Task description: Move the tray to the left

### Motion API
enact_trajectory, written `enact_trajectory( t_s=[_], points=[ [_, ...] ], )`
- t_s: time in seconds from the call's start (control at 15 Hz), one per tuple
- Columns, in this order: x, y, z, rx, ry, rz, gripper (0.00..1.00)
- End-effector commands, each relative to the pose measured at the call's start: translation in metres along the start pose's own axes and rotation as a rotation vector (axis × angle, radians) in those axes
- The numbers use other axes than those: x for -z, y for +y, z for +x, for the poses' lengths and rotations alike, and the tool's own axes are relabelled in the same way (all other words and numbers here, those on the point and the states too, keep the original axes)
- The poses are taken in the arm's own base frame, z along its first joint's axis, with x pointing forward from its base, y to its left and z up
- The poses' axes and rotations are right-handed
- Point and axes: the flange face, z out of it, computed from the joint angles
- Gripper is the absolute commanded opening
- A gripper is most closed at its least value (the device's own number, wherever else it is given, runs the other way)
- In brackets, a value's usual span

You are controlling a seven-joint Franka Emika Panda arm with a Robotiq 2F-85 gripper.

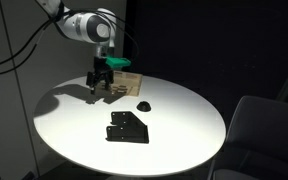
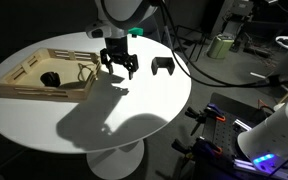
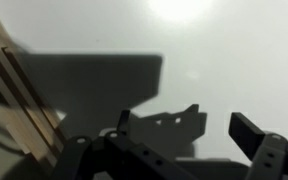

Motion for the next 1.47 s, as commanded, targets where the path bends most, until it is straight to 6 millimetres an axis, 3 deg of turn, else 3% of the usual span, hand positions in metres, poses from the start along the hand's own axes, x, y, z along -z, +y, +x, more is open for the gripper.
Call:
enact_trajectory(
  t_s=[0.0, 0.47, 0.8, 1.4],
  points=[
    [0.026, -0.045, 0.008, -0.135, -0.025, -0.072, 1.0],
    [0.053, -0.084, 0.026, -0.5, 0.032, -0.192, 1.0],
    [0.056, -0.091, 0.035, -0.762, 0.081, -0.262, 1.0],
    [0.048, -0.112, 0.013, -1.27, 0.137, -0.269, 1.0]
  ],
)
